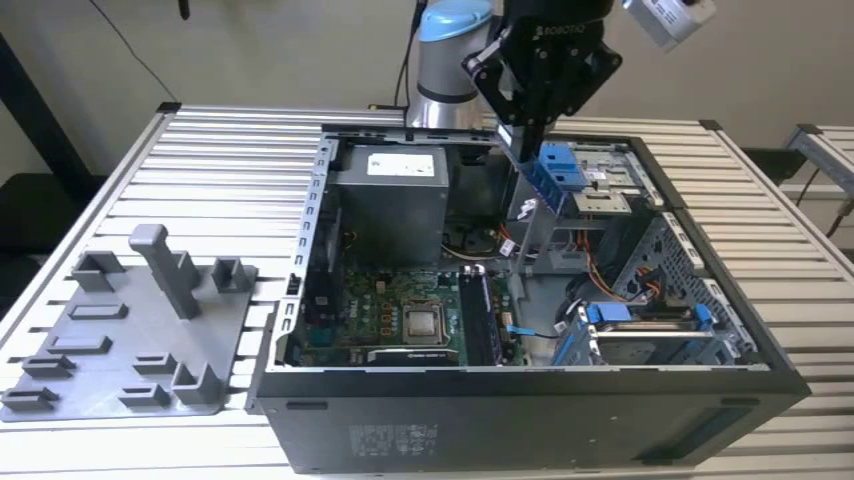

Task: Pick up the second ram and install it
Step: 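Insert the second ram into the second slot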

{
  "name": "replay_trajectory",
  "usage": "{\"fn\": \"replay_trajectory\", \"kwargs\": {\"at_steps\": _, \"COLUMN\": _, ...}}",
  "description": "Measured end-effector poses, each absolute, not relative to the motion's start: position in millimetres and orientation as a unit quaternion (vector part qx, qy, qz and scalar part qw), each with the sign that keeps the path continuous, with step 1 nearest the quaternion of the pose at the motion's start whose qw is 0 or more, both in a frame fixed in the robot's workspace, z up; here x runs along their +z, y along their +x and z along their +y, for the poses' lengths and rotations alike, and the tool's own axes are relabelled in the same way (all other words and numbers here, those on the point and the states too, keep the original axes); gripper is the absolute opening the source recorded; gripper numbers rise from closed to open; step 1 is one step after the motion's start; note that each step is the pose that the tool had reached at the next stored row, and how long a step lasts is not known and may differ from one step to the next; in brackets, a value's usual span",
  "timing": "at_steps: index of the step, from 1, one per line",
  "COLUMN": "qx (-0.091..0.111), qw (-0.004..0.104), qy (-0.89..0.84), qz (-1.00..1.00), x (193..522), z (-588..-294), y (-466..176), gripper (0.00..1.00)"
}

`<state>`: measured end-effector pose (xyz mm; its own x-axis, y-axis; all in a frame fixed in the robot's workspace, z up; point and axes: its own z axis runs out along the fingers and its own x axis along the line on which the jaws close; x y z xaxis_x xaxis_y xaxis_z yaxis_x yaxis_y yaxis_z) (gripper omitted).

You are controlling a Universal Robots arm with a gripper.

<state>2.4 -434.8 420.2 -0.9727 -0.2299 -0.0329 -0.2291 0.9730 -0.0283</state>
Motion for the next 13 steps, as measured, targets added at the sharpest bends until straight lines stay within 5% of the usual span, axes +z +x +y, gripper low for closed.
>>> {"fn": "replay_trajectory", "kwargs": {"at_steps": 13, "qx": -0.014, "qw": 0.017, "qy": -0.013, "qz": 1.000, "x": 418.4, "z": -434.8, "y": 2.4, "gripper": 0.14}}
